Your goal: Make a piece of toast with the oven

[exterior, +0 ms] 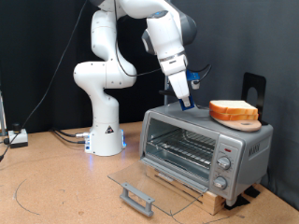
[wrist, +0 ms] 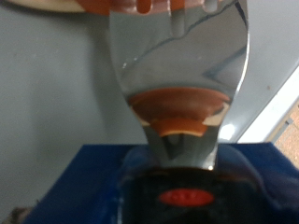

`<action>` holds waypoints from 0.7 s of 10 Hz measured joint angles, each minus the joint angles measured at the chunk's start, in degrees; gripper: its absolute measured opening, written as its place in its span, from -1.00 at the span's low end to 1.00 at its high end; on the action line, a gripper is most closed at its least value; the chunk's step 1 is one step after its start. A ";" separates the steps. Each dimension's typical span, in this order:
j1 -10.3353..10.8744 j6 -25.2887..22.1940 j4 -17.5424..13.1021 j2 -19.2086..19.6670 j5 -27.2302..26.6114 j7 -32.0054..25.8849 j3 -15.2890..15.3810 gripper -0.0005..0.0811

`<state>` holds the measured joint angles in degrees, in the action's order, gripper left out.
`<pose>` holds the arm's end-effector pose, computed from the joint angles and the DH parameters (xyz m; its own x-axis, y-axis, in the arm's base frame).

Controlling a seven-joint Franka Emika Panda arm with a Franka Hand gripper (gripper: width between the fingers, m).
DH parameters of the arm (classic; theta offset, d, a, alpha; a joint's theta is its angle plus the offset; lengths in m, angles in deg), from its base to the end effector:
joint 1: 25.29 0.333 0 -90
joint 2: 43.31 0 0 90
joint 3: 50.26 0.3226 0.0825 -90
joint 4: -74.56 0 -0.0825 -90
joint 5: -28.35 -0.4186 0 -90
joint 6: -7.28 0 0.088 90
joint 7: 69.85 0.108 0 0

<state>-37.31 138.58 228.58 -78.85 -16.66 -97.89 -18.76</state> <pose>0.3840 0.1384 0.3985 0.9280 0.2456 0.2800 0.3175 -0.9146 -0.2502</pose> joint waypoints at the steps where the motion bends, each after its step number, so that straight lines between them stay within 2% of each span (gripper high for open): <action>1: 0.01 0.93 -0.50 1.07 -0.37 0.00 0.50 0.05; 5: 0.04 2.44 -1.85 4.18 -0.88 0.00 1.92 0.05; 7: 0.10 2.82 -2.00 4.46 -1.83 -0.08 2.39 0.05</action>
<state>-37.21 141.40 226.58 -74.38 -18.49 -97.97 -16.37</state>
